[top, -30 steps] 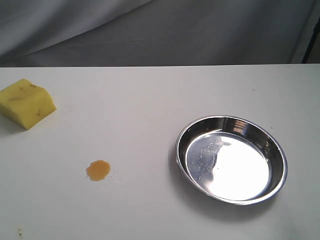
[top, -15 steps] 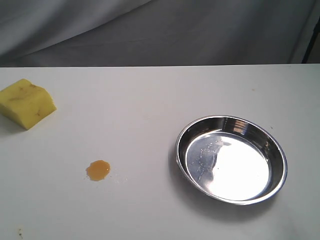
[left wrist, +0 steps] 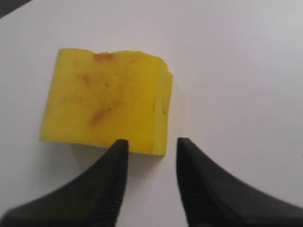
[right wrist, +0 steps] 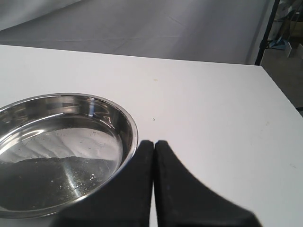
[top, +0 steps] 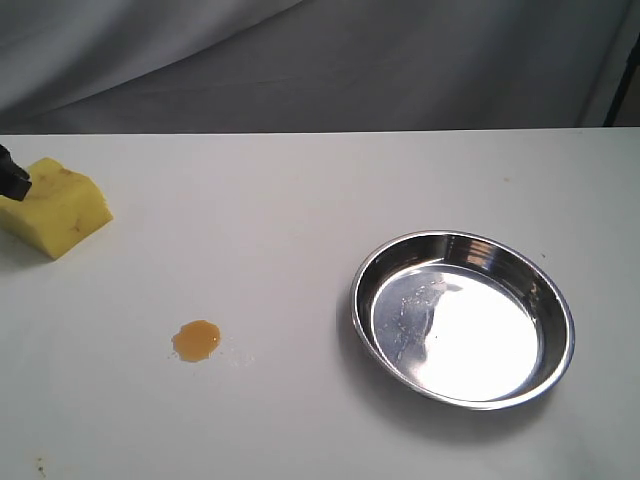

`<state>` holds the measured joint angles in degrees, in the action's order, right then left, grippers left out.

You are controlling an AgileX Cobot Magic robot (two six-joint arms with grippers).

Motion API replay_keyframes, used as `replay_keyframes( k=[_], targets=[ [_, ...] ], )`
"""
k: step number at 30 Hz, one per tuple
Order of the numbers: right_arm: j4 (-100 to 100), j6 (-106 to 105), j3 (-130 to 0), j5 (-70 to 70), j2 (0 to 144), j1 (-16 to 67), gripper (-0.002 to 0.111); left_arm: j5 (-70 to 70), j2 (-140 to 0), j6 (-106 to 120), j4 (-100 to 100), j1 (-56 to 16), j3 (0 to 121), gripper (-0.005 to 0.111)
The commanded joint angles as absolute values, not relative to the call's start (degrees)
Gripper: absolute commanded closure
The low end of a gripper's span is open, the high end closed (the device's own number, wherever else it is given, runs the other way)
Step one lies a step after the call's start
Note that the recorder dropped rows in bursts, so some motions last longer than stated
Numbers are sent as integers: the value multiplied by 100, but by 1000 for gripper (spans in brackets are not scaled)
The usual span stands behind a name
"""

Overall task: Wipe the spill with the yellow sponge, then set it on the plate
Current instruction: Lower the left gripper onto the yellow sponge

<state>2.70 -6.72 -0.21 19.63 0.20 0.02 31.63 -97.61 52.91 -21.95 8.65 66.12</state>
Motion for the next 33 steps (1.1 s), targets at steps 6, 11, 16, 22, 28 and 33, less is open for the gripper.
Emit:
replay_keyframes(
  k=[6, 11, 16, 22, 28, 33],
  targets=[
    [293, -682, 0, 1959, 0, 9, 108, 2239, -10112, 5305, -2308, 838, 6645, 3],
    [293, -682, 0, 1959, 0, 9, 108, 2094, -10419, 5261, -2263, 838, 6633, 3],
    [293, -682, 0, 1959, 0, 9, 108, 1997, -10749, 5274, -2446, 838, 6633, 3],
    [293, -682, 0, 1959, 0, 9, 108, 1585, -10959, 5274, -2446, 838, 6633, 3],
    [293, -682, 0, 1959, 0, 9, 108, 1097, -10996, 5274, -2446, 838, 6633, 3],
    [293, -682, 0, 1959, 0, 9, 108, 883, -11154, 5274, -2459, 838, 6633, 3]
  ],
)
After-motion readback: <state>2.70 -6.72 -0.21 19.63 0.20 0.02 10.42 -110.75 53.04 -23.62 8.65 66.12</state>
